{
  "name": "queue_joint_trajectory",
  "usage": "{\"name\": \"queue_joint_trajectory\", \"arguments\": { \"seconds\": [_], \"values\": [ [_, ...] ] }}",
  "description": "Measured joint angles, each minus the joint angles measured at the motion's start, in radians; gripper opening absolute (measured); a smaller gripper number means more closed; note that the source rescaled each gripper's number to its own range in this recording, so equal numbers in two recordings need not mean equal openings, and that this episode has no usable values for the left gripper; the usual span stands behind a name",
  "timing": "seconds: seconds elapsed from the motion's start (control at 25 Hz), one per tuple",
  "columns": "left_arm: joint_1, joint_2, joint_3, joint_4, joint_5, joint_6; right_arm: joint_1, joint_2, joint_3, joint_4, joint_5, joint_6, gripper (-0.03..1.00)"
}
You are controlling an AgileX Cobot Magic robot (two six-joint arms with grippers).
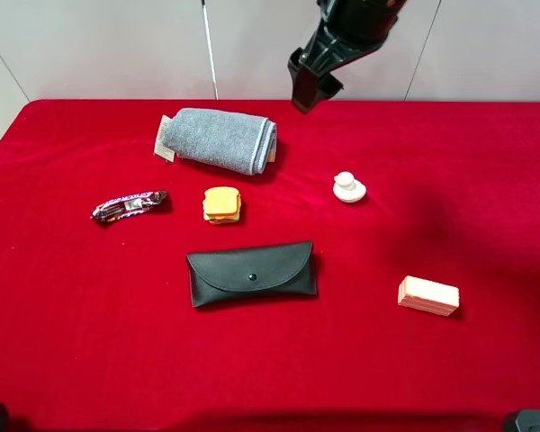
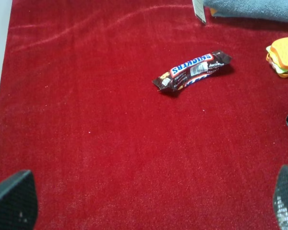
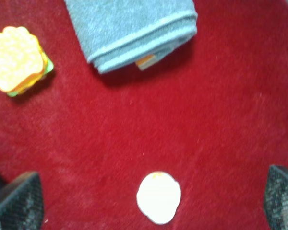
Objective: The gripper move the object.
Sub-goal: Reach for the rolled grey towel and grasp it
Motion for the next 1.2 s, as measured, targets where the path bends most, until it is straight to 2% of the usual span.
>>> {"name": "queue_joint_trajectory", "arguments": {
  "seconds": [0.52,1.2],
  "values": [
    [0.000,0.000,0.000,0.000,0.000,0.000,0.000,0.236,-0.272,0.004,0.029,-0.136,1.00],
    [0.000,0.000,0.000,0.000,0.000,0.000,0.000,0.499,-0.560,0.076,0.033,-0.204,1.00]
  ]
}}
